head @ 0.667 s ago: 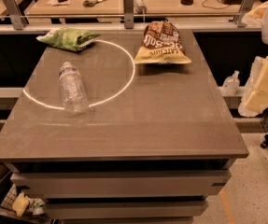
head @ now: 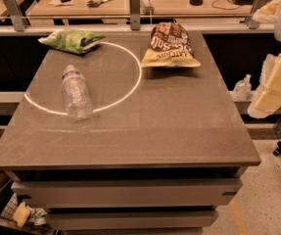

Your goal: Place water bottle upright

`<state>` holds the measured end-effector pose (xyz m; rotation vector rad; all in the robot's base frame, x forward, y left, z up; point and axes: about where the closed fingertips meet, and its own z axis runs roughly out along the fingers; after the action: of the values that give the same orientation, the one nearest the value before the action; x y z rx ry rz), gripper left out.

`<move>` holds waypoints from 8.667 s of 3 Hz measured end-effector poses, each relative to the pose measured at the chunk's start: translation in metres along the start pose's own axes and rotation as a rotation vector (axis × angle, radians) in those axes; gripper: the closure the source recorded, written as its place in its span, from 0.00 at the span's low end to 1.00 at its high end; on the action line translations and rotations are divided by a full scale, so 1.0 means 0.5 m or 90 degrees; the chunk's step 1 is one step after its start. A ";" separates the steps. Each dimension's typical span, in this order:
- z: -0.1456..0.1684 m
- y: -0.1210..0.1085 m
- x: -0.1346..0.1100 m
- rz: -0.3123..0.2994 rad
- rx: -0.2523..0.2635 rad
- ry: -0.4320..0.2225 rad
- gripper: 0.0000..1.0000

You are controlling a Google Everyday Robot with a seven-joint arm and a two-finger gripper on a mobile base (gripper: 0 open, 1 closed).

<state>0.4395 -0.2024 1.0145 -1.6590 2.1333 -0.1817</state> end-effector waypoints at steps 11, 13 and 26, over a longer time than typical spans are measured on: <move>0.157 -0.034 -0.491 0.434 -0.029 -0.122 0.00; 0.254 -0.023 -0.545 0.518 -0.032 -0.045 0.00; 0.573 0.037 -0.654 0.490 -0.142 0.152 0.85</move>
Offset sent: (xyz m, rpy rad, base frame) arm 0.0679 0.0645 0.0475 0.2281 -0.0341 -0.1659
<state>0.6031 0.1575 0.8326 -0.8285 2.8905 0.1038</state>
